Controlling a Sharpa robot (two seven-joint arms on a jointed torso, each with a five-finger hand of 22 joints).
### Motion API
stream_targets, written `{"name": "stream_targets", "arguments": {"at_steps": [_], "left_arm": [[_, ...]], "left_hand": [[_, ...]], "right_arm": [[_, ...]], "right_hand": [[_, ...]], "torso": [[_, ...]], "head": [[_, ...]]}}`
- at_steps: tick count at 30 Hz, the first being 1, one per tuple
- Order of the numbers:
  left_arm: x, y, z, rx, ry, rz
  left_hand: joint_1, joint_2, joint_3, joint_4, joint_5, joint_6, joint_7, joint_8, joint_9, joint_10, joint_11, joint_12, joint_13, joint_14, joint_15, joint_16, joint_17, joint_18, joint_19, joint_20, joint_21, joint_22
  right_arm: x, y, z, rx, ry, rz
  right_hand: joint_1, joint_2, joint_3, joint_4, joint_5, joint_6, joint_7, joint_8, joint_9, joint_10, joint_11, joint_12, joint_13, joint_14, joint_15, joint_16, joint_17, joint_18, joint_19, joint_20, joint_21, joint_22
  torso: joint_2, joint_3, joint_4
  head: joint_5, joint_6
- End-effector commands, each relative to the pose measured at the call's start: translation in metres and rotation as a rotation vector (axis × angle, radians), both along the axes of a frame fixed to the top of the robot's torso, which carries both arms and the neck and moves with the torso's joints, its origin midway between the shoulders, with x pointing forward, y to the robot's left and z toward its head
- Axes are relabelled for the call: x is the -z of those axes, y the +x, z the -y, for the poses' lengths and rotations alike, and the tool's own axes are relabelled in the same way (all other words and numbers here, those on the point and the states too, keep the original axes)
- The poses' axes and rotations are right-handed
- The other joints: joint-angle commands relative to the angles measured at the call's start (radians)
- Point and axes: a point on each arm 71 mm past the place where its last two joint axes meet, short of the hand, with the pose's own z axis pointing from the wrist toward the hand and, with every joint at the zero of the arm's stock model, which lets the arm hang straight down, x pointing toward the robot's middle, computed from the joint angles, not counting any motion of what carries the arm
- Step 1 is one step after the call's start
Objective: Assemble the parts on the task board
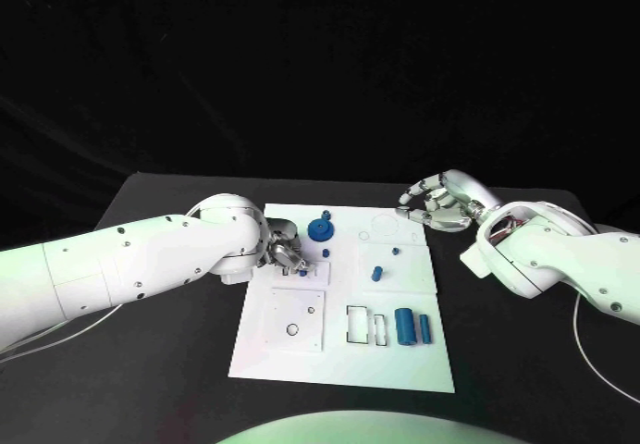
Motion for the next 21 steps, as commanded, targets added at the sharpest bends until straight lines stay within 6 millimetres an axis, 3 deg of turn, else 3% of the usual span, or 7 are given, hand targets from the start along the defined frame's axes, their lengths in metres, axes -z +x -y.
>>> {"name": "stream_targets", "arguments": {"at_steps": [1,11,14,16,21], "left_arm": [[0.001,-0.001,0.001,0.011,0.003,-0.010],[-0.003,-0.001,-0.004,-0.009,-0.013,0.008],[-0.007,0.000,-0.007,-0.024,-0.031,0.012],[-0.012,0.000,-0.008,-0.034,-0.048,0.015],[-0.025,0.006,-0.013,-0.059,-0.086,0.023]], "left_hand": [[-0.004,0.004,-0.007,0.000,-0.004,0.005,0.002,-0.003,-0.001,0.008,-0.002,0.007,0.002,0.070,-0.006,0.001,0.130,-0.009,0.009,0.001,0.007,0.001],[0.000,0.008,-0.050,0.001,-0.001,0.002,0.002,-0.007,-0.003,0.003,-0.002,0.005,-0.006,0.070,-0.006,0.000,0.130,-0.009,0.008,0.001,0.006,0.000],[0.024,0.009,-0.090,0.003,0.004,-0.021,0.009,-0.025,-0.010,-0.018,0.004,-0.015,-0.037,0.070,-0.002,0.000,0.129,-0.002,-0.012,0.003,-0.010,-0.030],[0.029,0.015,-0.134,0.004,0.007,-0.048,0.024,-0.058,-0.027,-0.031,0.016,-0.023,-0.053,0.069,0.007,-0.001,0.129,0.000,-0.019,0.009,-0.017,-0.041],[0.048,0.022,-0.191,0.004,0.007,-0.052,0.033,-0.088,-0.048,-0.042,0.024,-0.026,-0.067,0.069,0.015,-0.001,0.128,0.002,-0.025,0.017,-0.024,-0.051]], "right_arm": [[0.000,-0.001,-0.001,-0.007,-0.004,-0.004],[0.000,-0.001,0.000,-0.006,-0.004,-0.004],[0.000,0.000,0.000,-0.006,-0.004,-0.004],[0.001,0.000,0.001,-0.005,-0.005,-0.004],[0.001,0.000,0.001,-0.003,-0.006,-0.004]], "right_hand": [[-0.008,-0.002,0.001,0.007,0.006,0.003,-0.001,0.005,0.001,-0.006,-0.001,-0.004,-0.001,0.076,0.003,-0.005,0.153,0.017,-0.005,0.001,-0.003,0.086],[-0.009,-0.003,-0.001,0.009,0.005,0.003,-0.001,0.004,0.001,-0.006,-0.001,-0.005,-0.002,0.076,0.002,-0.006,0.152,0.018,-0.006,0.001,-0.005,0.085],[-0.009,-0.003,-0.001,0.009,0.005,0.003,-0.001,0.004,0.001,-0.006,-0.001,-0.005,-0.002,0.076,0.002,-0.006,0.151,0.018,-0.006,0.001,-0.005,0.085],[-0.009,-0.003,-0.001,0.009,0.005,0.003,-0.001,0.004,0.001,-0.006,-0.001,-0.005,-0.002,0.076,0.002,-0.006,0.152,0.017,-0.006,0.001,-0.005,0.086],[-0.009,-0.003,-0.001,0.009,0.005,0.003,-0.001,0.004,0.001,-0.006,-0.001,-0.005,-0.002,0.076,0.002,-0.006,0.152,0.017,-0.006,0.001,-0.005,0.086]], "torso": [[0.000,0.0007,0.0002],[0.000,-0.0011,-0.0003],[0.001,-0.0022,-0.0021],[0.002,-0.0025,-0.0020],[0.003,-0.0028,-0.0022]], "head": [[0.000,-0.001],[-0.001,0.003],[-0.001,0.005],[-0.002,0.006],[-0.002,0.008]]}}
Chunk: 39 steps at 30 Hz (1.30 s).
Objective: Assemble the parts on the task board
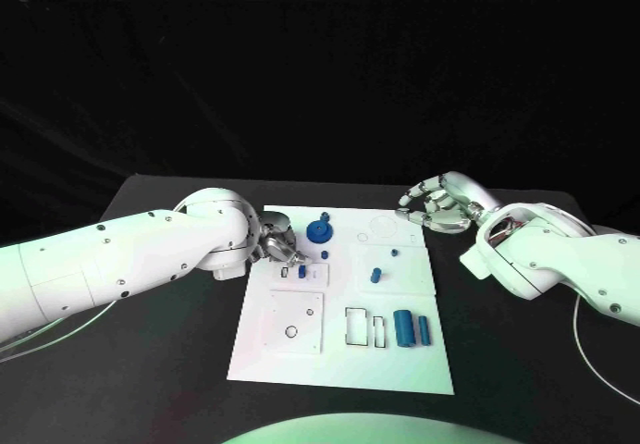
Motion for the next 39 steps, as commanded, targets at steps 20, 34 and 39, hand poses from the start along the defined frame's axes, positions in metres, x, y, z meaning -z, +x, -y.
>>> {"name": "stream_targets", "arguments": {"at_steps": [20,34,39], "left_arm": [[-0.046,0.046,-0.038,-0.105,0.048,0.156],[-0.033,0.064,-0.040,-0.135,0.088,0.119],[-0.027,0.066,-0.037,-0.133,0.093,0.102]], "left_hand": [[0.075,0.017,-0.120,0.001,0.008,-0.038,0.033,-0.088,-0.068,-0.070,0.026,-0.065,-0.103,0.067,0.032,-0.003,0.127,0.007,-0.020,0.022,-0.022,-0.025],[0.076,0.027,-0.124,0.002,0.008,-0.035,0.035,-0.093,-0.075,-0.069,0.027,-0.063,-0.103,0.067,0.033,-0.003,0.127,0.006,-0.018,0.024,-0.021,-0.023],[0.077,0.030,-0.124,0.002,0.008,-0.034,0.035,-0.094,-0.076,-0.069,0.027,-0.064,-0.104,0.067,0.033,-0.003,0.126,0.006,-0.018,0.024,-0.021,-0.022]], "right_arm": [[0.001,0.000,0.000,-0.006,-0.006,-0.006],[0.001,0.001,-0.002,-0.009,-0.006,-0.006],[0.001,0.001,-0.002,-0.011,-0.006,-0.007]], "right_hand": [[-0.009,-0.003,0.001,0.008,0.005,0.002,-0.002,0.005,0.002,-0.006,-0.001,-0.004,0.000,0.076,0.002,-0.006,0.152,0.018,-0.006,0.001,-0.005,0.086],[-0.009,-0.003,0.001,0.008,0.005,0.002,-0.002,0.005,0.002,-0.006,-0.001,-0.004,0.000,0.076,0.002,-0.006,0.152,0.018,-0.006,0.001,-0.005,0.086],[-0.009,-0.003,0.001,0.008,0.005,0.002,-0.002,0.005,0.002,-0.006,-0.001,-0.004,0.000,0.076,0.002,-0.006,0.152,0.018,-0.006,0.001,-0.005,0.086]], "torso": [[-0.001,0.0016,-0.0004],[0.001,-0.0001,-0.0004],[0.001,0.0005,0.0004]], "head": [[0.005,0.007],[0.009,0.012],[0.011,0.011]]}}
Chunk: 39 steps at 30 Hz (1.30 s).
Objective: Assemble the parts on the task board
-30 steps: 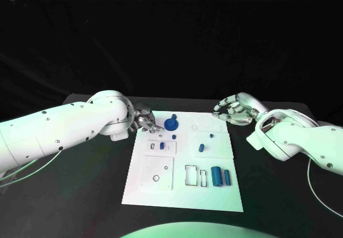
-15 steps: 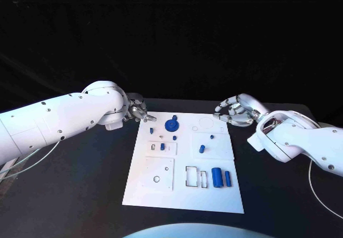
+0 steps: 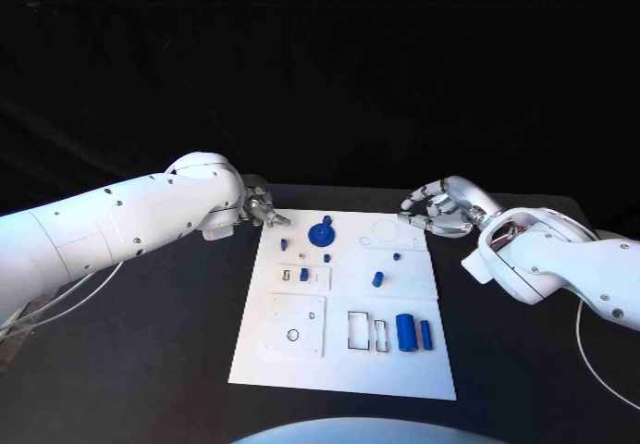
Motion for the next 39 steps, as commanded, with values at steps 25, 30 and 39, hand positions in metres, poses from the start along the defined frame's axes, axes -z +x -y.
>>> {"name": "stream_targets", "arguments": {"at_steps": [25,30,39], "left_arm": [[0.030,-0.004,0.014,0.028,-0.021,-0.125],[0.031,-0.006,0.015,0.032,-0.026,-0.134],[0.031,-0.007,0.017,0.033,-0.035,-0.137]], "left_hand": [[0.005,0.022,0.000,0.000,0.001,0.010,0.000,-0.004,-0.009,-0.003,0.004,0.000,-0.007,0.066,0.006,-0.004,0.125,0.007,0.000,0.005,-0.001,-0.002],[0.011,0.027,0.006,-0.001,0.002,0.015,-0.001,-0.004,-0.011,-0.003,0.003,0.001,-0.007,0.066,0.005,-0.004,0.125,0.007,-0.001,0.005,-0.002,-0.002],[0.093,0.040,0.104,-0.004,0.001,0.025,-0.008,0.000,-0.022,-0.003,-0.003,0.005,-0.012,0.066,0.000,-0.003,0.126,0.007,0.001,0.003,-0.001,0.002]], "right_arm": [[0.005,-0.001,-0.001,-0.012,-0.006,-0.018],[0.006,-0.002,-0.001,-0.011,-0.006,-0.020],[0.008,-0.002,0.000,-0.008,-0.007,-0.025]], "right_hand": [[-0.008,-0.002,-0.002,0.007,0.007,0.002,-0.002,0.005,0.001,-0.005,-0.002,-0.004,0.000,0.076,0.002,-0.007,0.151,0.018,-0.007,0.001,-0.007,0.085],[-0.007,-0.001,-0.001,0.008,0.008,0.002,-0.002,0.005,0.001,-0.005,-0.002,-0.004,0.000,0.076,0.002,-0.007,0.151,0.018,-0.006,0.000,-0.007,0.085],[-0.006,0.000,-0.001,0.008,0.008,0.002,-0.002,0.006,0.001,-0.004,-0.002,-0.003,0.001,0.076,0.002,-0.007,0.150,0.018,-0.007,0.000,-0.008,0.084]], "torso": [[-0.002,-0.0002,0.0021],[-0.001,-0.0004,0.0000],[-0.001,0.0007,0.0001]], "head": [[-0.001,0.001],[-0.003,-0.002],[-0.002,-0.004]]}}
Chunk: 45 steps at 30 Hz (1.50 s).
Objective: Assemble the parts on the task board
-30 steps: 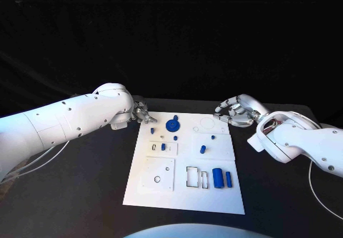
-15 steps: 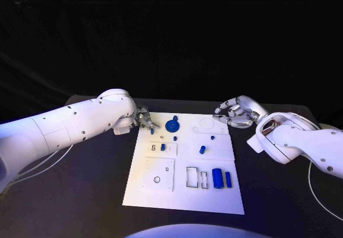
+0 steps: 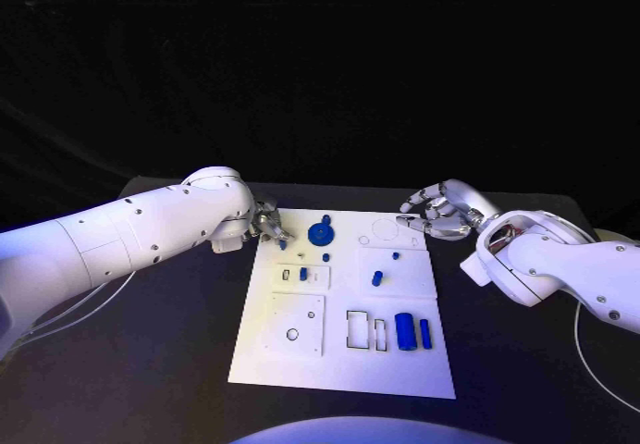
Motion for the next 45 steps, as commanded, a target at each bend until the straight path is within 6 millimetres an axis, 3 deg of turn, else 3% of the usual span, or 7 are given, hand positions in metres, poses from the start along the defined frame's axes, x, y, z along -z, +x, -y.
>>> {"name": "stream_targets", "arguments": {"at_steps": [1,11,14,17,27,38,45], "left_arm": [[0.001,-0.002,0.002,0.012,-0.016,-0.021],[0.001,-0.002,0.002,-0.001,-0.040,-0.031],[0.002,-0.003,0.002,-0.013,-0.060,-0.038],[0.002,-0.003,0.000,-0.030,-0.086,-0.045],[-0.001,-0.011,-0.007,-0.073,-0.169,-0.058],[-0.010,-0.036,-0.012,-0.056,-0.208,-0.013],[-0.005,-0.053,-0.008,-0.004,-0.174,0.047]], "left_hand": [[0.016,-0.003,0.020,-0.001,0.001,0.004,-0.003,0.001,-0.001,-0.003,-0.003,0.005,-0.002,0.066,0.000,-0.003,0.126,0.007,0.000,0.003,-0.001,0.001],[0.094,-0.017,0.111,-0.006,-0.001,0.001,-0.007,0.019,0.005,-0.003,-0.008,0.006,-0.008,0.066,-0.004,-0.004,0.126,0.007,0.001,0.000,-0.001,0.004],[0.163,-0.011,0.206,-0.040,-0.004,-0.011,-0.010,0.047,0.026,0.003,-0.012,0.009,-0.005,0.066,-0.010,-0.004,0.126,0.006,0.002,-0.004,0.000,0.008],[0.183,-0.017,0.270,-0.065,-0.004,-0.023,-0.009,0.069,0.045,0.008,-0.011,0.010,-0.007,0.066,-0.008,-0.004,0.126,0.006,0.004,-0.004,0.002,0.011],[0.180,-0.024,0.298,-0.074,-0.008,-0.024,-0.009,0.085,0.057,0.022,-0.011,0.026,0.014,0.066,-0.007,-0.003,0.127,0.005,0.006,-0.004,0.004,0.015],[0.175,-0.035,0.311,-0.078,-0.009,-0.023,-0.011,0.096,0.064,0.036,-0.013,0.042,0.033,0.067,-0.009,-0.003,0.128,0.003,0.012,-0.004,0.008,0.023],[0.172,-0.039,0.317,-0.078,-0.009,-0.021,-0.013,0.100,0.067,0.044,-0.014,0.051,0.046,0.067,-0.009,-0.002,0.128,0.001,0.017,-0.005,0.013,0.032]], "right_arm": [[0.001,0.000,-0.001,-0.009,-0.005,-0.009],[0.002,0.000,-0.001,-0.008,-0.006,-0.011],[0.002,0.000,-0.001,-0.008,-0.006,-0.011],[0.002,0.000,-0.001,-0.008,-0.006,-0.011],[0.002,0.000,-0.001,-0.007,-0.006,-0.009],[0.002,0.001,0.002,-0.002,-0.008,-0.008],[0.003,0.001,0.002,-0.001,-0.009,-0.008]], "right_hand": [[-0.006,0.000,0.002,0.006,0.004,0.002,-0.002,0.006,0.002,-0.004,-0.002,-0.003,0.000,0.076,0.002,-0.003,0.150,0.018,-0.007,0.000,-0.003,0.084],[-0.006,0.000,0.002,0.006,0.004,0.002,-0.002,0.006,0.002,-0.004,-0.002,-0.003,0.000,0.076,0.002,-0.003,0.150,0.018,-0.007,0.000,-0.003,0.084],[-0.006,0.000,0.002,0.006,0.004,0.002,-0.002,0.006,0.002,-0.004,-0.002,-0.003,0.000,0.076,0.002,-0.003,0.150,0.018,-0.007,0.000,-0.003,0.084],[-0.006,0.000,0.002,0.006,0.004,0.002,-0.002,0.006,0.002,-0.004,-0.002,-0.003,0.000,0.076,0.002,-0.003,0.150,0.018,-0.007,0.000,-0.003,0.084],[-0.005,0.001,0.002,0.007,0.004,0.002,-0.002,0.006,0.002,-0.005,-0.002,-0.004,-0.001,0.075,0.001,-0.004,0.149,0.019,-0.008,0.000,-0.005,0.083],[-0.007,0.003,0.001,0.011,0.005,0.002,-0.002,0.007,0.002,-0.005,-0.002,-0.004,-0.001,0.075,0.001,-0.005,0.147,0.019,-0.009,0.000,-0.007,0.082],[-0.007,0.003,0.001,0.011,0.005,0.002,-0.002,0.007,0.002,-0.005,-0.002,-0.004,-0.001,0.075,0.001,-0.005,0.147,0.019,-0.009,0.000,-0.007,0.082]], "torso": [[0.000,0.0010,0.0000],[0.000,0.0021,-0.0001],[0.000,0.0023,-0.0004],[0.000,0.0022,-0.0008],[-0.002,0.0020,0.0051],[-0.009,0.0042,0.0188],[-0.012,0.0023,0.0242]], "head": [[0.001,-0.001],[0.000,-0.003],[0.000,-0.004],[0.000,-0.003],[0.001,-0.003],[0.001,-0.005],[0.002,-0.009]]}}
